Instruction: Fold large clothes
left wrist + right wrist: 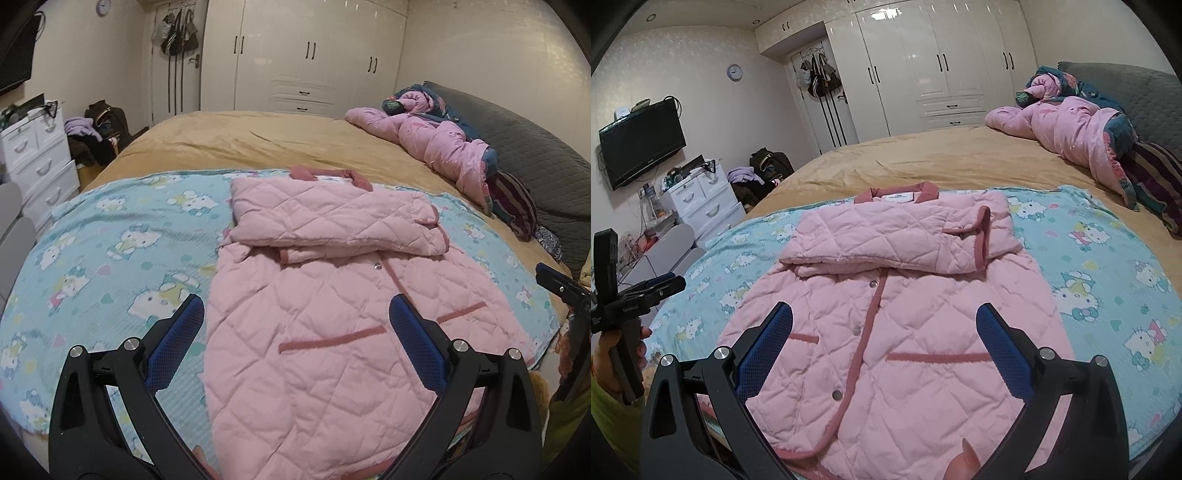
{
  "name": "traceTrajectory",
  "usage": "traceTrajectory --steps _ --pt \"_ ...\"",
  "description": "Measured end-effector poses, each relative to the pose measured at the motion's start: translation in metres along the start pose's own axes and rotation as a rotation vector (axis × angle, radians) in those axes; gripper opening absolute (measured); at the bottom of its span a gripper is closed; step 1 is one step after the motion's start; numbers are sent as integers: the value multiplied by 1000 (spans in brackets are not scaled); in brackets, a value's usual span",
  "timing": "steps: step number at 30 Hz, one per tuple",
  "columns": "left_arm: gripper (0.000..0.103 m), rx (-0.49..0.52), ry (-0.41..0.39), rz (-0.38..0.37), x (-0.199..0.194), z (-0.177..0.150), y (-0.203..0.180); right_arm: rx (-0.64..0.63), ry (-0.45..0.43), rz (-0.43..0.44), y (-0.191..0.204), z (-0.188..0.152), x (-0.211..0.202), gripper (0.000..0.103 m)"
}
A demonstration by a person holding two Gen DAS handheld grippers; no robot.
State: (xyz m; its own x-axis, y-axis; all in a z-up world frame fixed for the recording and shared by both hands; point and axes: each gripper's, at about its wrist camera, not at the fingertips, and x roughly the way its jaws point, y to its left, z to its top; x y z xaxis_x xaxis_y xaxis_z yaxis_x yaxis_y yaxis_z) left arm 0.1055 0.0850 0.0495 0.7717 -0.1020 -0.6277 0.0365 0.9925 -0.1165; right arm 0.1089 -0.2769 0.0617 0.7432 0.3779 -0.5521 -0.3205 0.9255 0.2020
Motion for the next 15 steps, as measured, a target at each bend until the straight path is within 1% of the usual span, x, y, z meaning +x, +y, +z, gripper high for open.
traceTrajectory --steps 5,9,12,15 --pt "94 0 14 24 -2 -13 10 3 15 -20 -2 -12 -6 99" --pt "94 6 27 64 1 -24 14 6 20 -32 -3 -20 -12 99" --pt "94 1 41 64 2 -32 16 10 26 -39 -6 -26 -15 99" --pt "94 17 48 75 3 -39 15 14 37 -48 -9 -32 -17 99"
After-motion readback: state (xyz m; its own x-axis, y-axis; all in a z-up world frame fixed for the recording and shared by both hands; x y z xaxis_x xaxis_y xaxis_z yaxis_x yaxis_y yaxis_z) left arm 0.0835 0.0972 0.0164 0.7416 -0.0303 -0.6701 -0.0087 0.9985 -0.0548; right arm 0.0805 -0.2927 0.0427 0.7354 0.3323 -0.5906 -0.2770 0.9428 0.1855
